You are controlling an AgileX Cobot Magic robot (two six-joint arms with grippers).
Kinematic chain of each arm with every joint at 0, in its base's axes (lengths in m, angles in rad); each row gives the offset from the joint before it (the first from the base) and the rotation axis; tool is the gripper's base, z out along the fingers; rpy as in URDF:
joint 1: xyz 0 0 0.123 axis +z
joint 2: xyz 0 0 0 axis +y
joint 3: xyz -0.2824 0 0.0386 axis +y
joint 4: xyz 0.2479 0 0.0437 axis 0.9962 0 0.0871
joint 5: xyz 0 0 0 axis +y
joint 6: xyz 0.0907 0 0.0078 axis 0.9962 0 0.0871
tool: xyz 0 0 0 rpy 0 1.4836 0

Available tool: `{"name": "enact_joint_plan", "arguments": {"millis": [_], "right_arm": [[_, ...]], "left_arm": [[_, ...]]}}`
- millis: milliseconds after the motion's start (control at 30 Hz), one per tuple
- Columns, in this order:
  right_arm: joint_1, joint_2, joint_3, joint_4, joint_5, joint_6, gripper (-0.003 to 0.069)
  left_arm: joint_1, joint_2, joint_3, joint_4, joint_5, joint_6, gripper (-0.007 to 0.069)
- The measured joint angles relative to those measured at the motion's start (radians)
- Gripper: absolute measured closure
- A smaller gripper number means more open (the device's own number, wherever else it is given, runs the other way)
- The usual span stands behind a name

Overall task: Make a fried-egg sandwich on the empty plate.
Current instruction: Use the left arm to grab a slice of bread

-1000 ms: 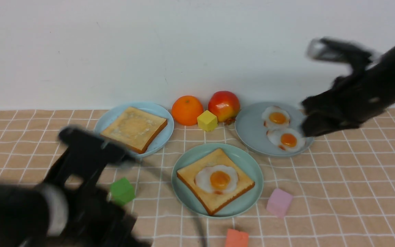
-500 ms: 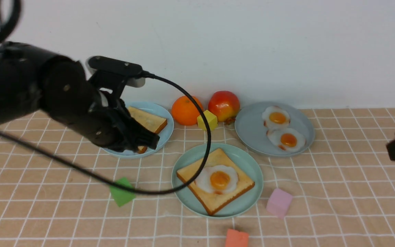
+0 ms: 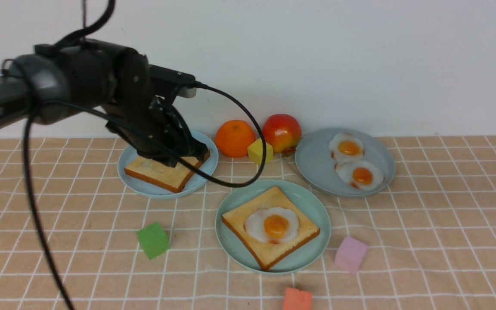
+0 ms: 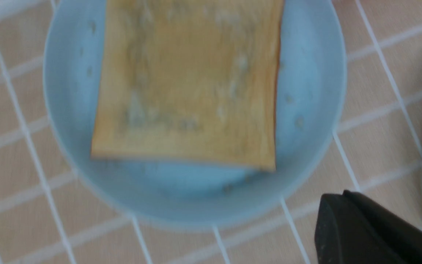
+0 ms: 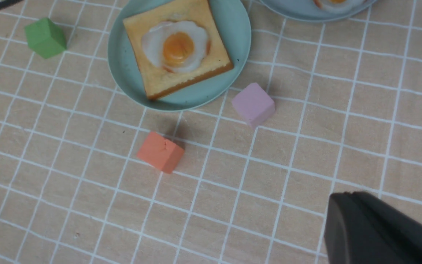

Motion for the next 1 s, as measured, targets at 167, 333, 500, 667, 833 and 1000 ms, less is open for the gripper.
{"name": "enact_joint_plan", "arguments": {"millis": [167, 333, 500, 667, 833, 1000], "right_arm": [[0.0, 0.0, 0.004, 0.008, 0.0, -0.006, 0.0648], [0.0, 0.0, 0.004, 0.008, 0.009, -0.032, 0.0644], [0.0, 0.0, 0.004, 0.015, 0.008, -0.044, 0.0644], [0.0, 0.0, 0.004, 0.027, 0.009, -0.046, 0.0637], [0.0, 0.0, 0.004, 0.032, 0.018, -0.049, 0.0632], [0.0, 0.0, 0.004, 0.032, 0.019, -0.049, 0.0625]], "left_arm": [[0.0, 0.089, -0.061, -0.001, -0.012, 0.086, 0.0512], [0.0, 0.128, -0.064, 0.013, -0.045, 0.099, 0.0344], [0.0, 0.16, -0.065, 0.05, -0.095, 0.099, 0.0235], [0.0, 0.214, -0.066, 0.101, -0.126, 0.099, 0.0219], [0.0, 0.23, -0.068, 0.118, -0.133, 0.079, 0.0293], [0.001, 0.231, -0.072, 0.127, -0.132, 0.037, 0.0444]]}}
